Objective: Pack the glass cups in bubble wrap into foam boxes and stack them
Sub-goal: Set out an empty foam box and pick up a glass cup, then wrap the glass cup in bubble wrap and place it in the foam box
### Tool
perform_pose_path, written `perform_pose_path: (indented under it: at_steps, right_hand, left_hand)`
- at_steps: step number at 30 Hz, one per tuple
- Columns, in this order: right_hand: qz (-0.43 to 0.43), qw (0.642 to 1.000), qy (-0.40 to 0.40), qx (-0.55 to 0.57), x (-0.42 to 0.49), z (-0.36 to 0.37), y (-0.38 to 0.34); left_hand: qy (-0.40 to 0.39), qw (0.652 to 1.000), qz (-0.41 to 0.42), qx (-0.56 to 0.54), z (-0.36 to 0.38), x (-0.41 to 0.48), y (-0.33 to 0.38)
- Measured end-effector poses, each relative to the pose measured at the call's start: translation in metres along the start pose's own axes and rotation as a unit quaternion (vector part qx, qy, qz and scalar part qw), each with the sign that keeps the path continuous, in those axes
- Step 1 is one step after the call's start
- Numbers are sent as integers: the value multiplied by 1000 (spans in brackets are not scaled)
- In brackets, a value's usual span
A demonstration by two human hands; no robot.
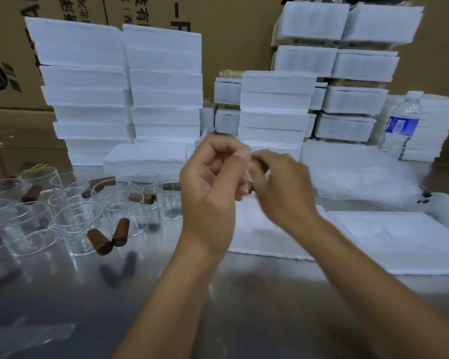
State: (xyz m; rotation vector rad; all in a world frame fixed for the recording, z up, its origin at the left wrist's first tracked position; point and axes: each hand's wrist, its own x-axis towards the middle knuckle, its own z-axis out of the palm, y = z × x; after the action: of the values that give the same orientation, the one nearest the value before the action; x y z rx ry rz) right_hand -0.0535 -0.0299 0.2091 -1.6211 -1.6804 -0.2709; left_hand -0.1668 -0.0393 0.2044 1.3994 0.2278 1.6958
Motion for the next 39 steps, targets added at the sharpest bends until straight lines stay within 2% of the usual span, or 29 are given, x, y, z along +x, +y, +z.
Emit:
perform_pose_path:
  at_steps: [2, 5, 9, 12, 15, 18, 22, 25, 27, 30, 36, 39]
  right_hand:
    - [16, 996, 60, 64, 6, -19, 16]
    - [69, 982, 68, 164, 0, -47, 41]
    - [17, 976, -12, 216, -20, -70, 50]
    - [1, 974, -69, 214, -35, -71, 55]
    - [-2, 979, -101, 179, -44, -69, 61]
    - [24, 974, -125, 187, -41, -68, 70]
    - [156, 945, -76, 278, -16, -75, 101]
    - [237, 953, -30, 188, 9, -77, 139]
    - [232, 968, -19, 98, 22, -72, 160]
    - [191, 980, -48, -36, 33, -56, 185]
    - [169, 945, -140, -242, 43, -31, 196]
    - [143, 937, -118, -295, 48, -25, 196]
  left_hand:
    - [65, 998, -23, -7, 0, 1, -4]
    - [142, 982, -122, -23, 0, 1, -15]
    - [94, 939, -312, -105, 7, -4, -25]
    - [42, 896, -392, -206, 14, -10, -28]
    - [-7, 887, -410, -213, 18, -14, -30]
    - [11, 895, -406, -186, 19, -16, -35]
    - [50, 896, -393, -199, 15, -12, -35]
    - [69, 894, -390, -211, 12, -10, -36]
    - [77, 890, -391, -220, 10, -10, -37]
    - [76, 891, -386, -227, 7, -10, -41]
    - [66, 893, -376, -238, 3, -6, -45]
    - [66, 892, -377, -242, 5, -7, -44]
